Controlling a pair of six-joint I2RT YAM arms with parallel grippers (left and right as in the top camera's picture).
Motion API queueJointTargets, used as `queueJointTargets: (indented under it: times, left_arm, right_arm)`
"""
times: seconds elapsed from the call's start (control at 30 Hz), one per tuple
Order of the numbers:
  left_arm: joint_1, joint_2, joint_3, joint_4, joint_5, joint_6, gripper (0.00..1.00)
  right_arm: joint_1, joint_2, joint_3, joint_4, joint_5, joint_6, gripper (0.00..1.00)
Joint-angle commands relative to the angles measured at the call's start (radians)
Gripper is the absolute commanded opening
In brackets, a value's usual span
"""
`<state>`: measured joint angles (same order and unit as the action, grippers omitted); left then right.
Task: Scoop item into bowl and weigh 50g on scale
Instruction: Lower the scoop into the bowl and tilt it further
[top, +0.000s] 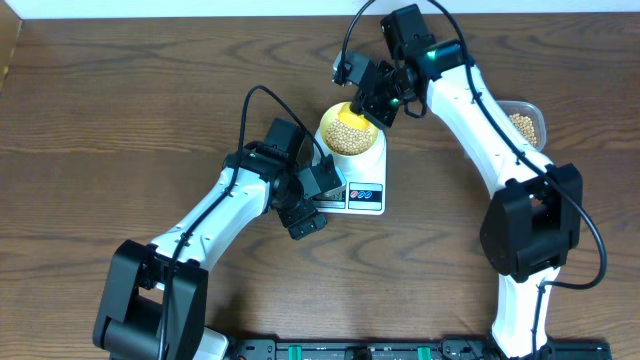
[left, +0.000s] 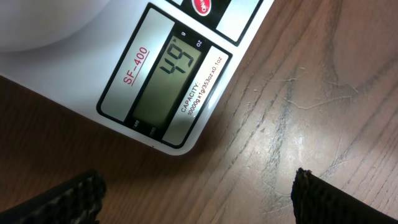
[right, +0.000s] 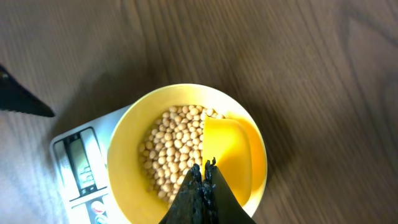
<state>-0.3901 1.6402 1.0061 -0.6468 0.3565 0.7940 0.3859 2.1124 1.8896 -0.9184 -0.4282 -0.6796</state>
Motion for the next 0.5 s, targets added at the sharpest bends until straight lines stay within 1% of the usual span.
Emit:
queueJointTargets:
  times: [0.0,0.17,0.27,0.47]
  left_arm:
    - [-0.002,0.007,-0.006,-0.003,-0.007,0.017,0.98]
    - [-0.002,0.007,-0.006,-0.003,-0.007,0.017,0.98]
    - [-0.002,0.007,-0.006,-0.002,-0.007,0.017,0.98]
    - [-0.002,0.007,-0.007,-0.003,-0.007,0.017,0.98]
  right_arm:
    - [0.005,0.015,-0.029,0.016,0.000,0.003,0.01]
    - [0.009,0.015,-0.047,0.004,0.000,0.025,0.01]
    - [0.009,0.015,-0.047,-0.001,-0.004,0.065,0.01]
    - [0.008,0.006,-0.045,-0.003,-0.082,0.131,0.01]
